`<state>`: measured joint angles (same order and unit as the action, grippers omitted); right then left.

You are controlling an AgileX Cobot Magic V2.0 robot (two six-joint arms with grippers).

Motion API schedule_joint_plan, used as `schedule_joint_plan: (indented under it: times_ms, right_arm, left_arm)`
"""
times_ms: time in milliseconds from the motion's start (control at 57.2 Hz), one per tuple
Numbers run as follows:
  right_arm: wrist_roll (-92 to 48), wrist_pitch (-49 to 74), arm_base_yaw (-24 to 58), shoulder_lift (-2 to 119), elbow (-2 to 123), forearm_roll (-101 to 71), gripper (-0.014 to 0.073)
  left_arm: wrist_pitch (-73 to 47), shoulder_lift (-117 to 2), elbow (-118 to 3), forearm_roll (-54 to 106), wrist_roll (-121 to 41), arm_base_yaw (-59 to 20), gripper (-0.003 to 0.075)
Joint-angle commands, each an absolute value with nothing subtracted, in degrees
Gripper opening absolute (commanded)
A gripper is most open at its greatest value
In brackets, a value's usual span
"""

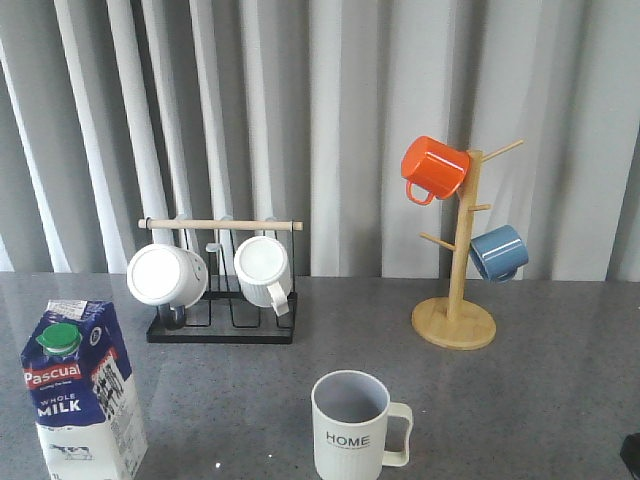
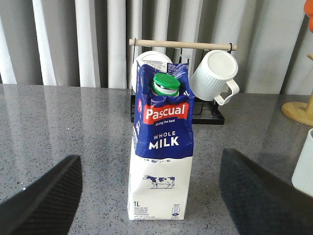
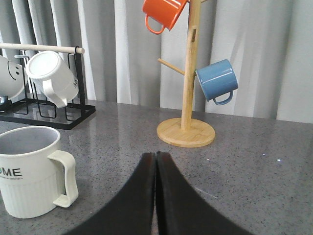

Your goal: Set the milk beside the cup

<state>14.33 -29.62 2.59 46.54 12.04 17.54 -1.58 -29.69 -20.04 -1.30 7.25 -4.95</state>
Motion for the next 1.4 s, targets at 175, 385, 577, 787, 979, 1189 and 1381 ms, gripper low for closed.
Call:
schedule_joint_plan:
  times_ms: [175, 385, 577, 787, 979, 1189, 1381]
  right_arm:
    - [13.84, -33.66, 2.37, 46.14, 13.91, 17.45, -0.0006]
    - [13.84, -33.66, 2.37, 46.14, 13.91, 17.45, -0.0006]
    - [13.84, -33.66, 2.37, 46.14, 13.91, 17.45, -0.0006]
    - [13.84, -33.66, 2.37, 46.14, 13.91, 17.45, -0.0006]
    - [13.84, -33.66, 2.37, 46.14, 13.91, 17.45, -0.0006]
    - [13.84, -33.66, 2.37, 46.14, 13.91, 17.45, -0.0006]
    - [13.84, -33.66, 2.37, 46.14, 13.91, 17.45, -0.0006]
  left_arm:
    - [2.31, -30.09, -22.03, -1.13, 7.12, -5.24, 0.0558]
    - [2.31, -30.09, -22.03, -1.07, 7.18, -5.24, 0.0558]
    - [5.80, -30.14, -22.03, 1.86, 7.23, -5.24, 0.0591]
    - [16.09, -36.44, -23.22, 1.84, 9.30, -5.45, 0.0734]
    - [19.33, -46.27, -30.27, -2.15, 9.76, -8.15, 0.0724]
    - [19.84, -58.46, -38.22, -4.19, 10.60, -8.21, 0.0722]
    - [23.67, -66.17, -40.04, -4.19, 13.78, -8.21, 0.0722]
